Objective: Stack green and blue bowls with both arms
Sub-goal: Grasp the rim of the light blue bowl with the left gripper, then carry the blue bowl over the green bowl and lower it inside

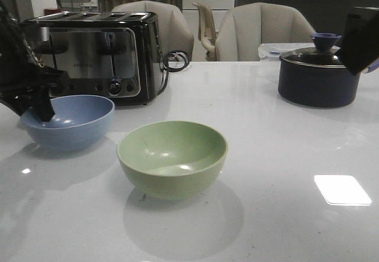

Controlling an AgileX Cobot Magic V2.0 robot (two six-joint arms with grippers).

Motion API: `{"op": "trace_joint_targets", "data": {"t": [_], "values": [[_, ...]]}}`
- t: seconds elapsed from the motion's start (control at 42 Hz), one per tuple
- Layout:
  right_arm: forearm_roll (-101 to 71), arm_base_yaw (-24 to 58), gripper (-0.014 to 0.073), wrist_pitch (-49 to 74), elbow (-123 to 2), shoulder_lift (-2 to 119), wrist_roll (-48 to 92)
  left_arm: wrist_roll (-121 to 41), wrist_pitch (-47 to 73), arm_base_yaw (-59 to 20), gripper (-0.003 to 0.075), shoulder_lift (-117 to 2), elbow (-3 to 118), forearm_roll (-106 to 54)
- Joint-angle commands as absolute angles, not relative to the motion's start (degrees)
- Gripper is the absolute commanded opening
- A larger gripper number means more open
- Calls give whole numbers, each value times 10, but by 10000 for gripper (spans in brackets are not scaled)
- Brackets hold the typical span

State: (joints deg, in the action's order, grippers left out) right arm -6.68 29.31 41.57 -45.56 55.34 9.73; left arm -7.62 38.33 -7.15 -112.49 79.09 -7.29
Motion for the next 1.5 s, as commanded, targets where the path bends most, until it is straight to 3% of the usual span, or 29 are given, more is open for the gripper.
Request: {"op": "trace_joint_targets", "data": {"t": [0.0,0.071,0.381,0.643,0.952,1.357,1.476], "values": [[-63,293,435,382,-470,547,102,-75,378,-75,126,-1095,815,-72],[-63,293,435,382,-470,547,102,-75,403,-75,96,-1094,829,-71],[-63,293,435,382,-470,547,102,-111,481,-87,98,-1003,865,-109],[-63,293,435,382,-470,547,102,-155,508,-170,98,-935,865,-161],[-63,293,435,382,-470,547,102,-157,511,-282,98,-984,865,-161],[-63,293,435,382,-470,547,102,-157,498,-298,104,-1062,865,-159],[-63,293,435,382,-470,547,102,-157,497,-298,203,-1069,865,-159]]}}
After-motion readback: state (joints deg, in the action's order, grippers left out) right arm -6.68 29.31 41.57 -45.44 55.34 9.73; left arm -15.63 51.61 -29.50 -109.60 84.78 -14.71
